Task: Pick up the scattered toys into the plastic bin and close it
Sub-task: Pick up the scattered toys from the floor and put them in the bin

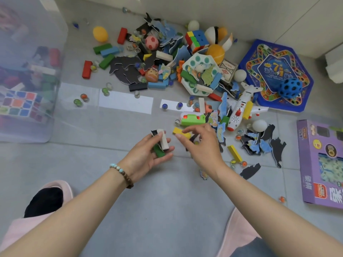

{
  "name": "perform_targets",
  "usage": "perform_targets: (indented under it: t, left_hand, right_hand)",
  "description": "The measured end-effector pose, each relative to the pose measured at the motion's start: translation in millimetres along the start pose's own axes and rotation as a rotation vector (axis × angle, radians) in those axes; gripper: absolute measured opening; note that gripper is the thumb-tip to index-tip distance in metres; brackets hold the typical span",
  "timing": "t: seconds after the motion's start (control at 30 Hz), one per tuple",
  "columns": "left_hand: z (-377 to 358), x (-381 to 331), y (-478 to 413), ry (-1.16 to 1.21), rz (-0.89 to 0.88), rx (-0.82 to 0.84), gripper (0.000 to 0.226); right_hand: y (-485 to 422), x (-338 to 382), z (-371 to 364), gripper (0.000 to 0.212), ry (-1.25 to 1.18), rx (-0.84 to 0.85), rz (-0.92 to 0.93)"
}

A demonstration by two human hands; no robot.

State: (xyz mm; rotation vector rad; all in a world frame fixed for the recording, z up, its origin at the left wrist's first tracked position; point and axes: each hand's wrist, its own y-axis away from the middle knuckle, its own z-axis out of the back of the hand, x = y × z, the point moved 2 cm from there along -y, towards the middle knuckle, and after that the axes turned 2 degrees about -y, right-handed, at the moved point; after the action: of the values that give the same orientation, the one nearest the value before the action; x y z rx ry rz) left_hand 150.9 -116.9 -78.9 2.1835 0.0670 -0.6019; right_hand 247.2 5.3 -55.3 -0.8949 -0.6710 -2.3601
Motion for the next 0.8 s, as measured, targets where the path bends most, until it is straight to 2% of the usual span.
perform_targets:
  t: [0.07,0.17,0.37,0.47,0.57,0.67,0.73,0.8]
  left_hand:
    - [3,1,-1,-0.041,-0.037,-0.035,0.015]
    - [6,0,-2,-0.044,-0.036,-0.032,0.014]
    - [4,-2,-3,-0.006,-0.010,-0.019,0.033]
    - [3,-1,-5,0.012,0.023,-0.016,0.044]
    - [-1,-1,-5,0.023,0.056,0.030,0.053]
    - [-6,-1,-6,0.004,0.001,0.022,0.032]
    - [-8,-1,-9,-0.011,-0.045,-0.021,0.014]
    - [-10,-3,-10,-0.009,-0.055,-0.032,0.007]
  right_hand:
    - [-5,-13,1,0.024,0.065,-0.029,-0.049]
    - [-9,-22,-1,0.025,0.162,-0.042,-0.048]
    - [-15,-25,-2,0.023,0.199,-0.077,-0.056]
    - [-14,-19,2,0.019,0.118,-0.058,-0.060]
    - [-8,-4,5,0.017,-0.042,0.058,0.006]
    - [-11,4,13,0.019,-0.120,0.189,0.050]
    - [-24,0,23,0.022,-0.181,0.111,0.018]
    - [-39,-8,29,0.030,-0.140,0.054,-0.016]
